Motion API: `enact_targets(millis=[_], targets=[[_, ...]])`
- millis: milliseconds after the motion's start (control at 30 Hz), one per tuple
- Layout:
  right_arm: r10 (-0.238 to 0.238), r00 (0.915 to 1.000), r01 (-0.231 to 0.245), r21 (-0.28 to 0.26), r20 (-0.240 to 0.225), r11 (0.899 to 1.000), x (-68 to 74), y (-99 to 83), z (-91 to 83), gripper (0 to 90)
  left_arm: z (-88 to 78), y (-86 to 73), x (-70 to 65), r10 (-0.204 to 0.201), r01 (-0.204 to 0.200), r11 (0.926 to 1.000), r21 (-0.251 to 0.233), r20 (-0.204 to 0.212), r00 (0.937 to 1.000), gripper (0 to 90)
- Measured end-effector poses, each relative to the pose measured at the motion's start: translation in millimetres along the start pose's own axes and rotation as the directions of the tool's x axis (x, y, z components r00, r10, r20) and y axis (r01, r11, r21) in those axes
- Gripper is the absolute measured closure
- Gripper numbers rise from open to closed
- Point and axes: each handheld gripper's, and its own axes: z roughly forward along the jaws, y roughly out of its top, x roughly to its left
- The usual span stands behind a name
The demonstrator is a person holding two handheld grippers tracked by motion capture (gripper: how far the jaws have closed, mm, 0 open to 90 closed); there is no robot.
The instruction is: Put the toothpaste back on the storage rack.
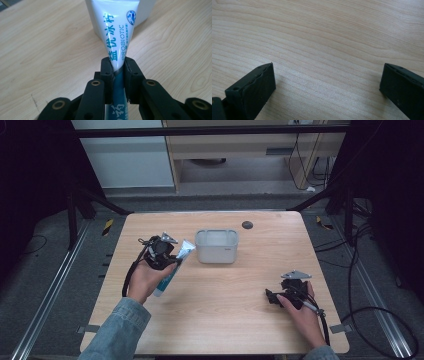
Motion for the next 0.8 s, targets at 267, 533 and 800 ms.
enact_targets(millis=[267,533,800], targets=[[-0.010,0.9999,0.010,-0.003,0.005,1.000,-0.5,-0.3,0.5,0.4,-6.7,19.6,-13.6,0.031,-0.030,0.9985,-0.046,0.013,0.9994,78.7],[-0.007,1.0000,0.007,-0.003,0.006,1.000,-0.2,-0.2,0.5,0.4,-6.8,33.0,-23.7,0.057,-0.056,0.9968,-0.057,0.023,0.9981,78.7],[-0.008,1.0000,0.008,-0.003,0.006,1.000,-0.3,-0.2,0.5,0.4,-7.3,38.1,-30.7,0.063,-0.060,0.9957,-0.070,0.036,0.9974,78.6]])
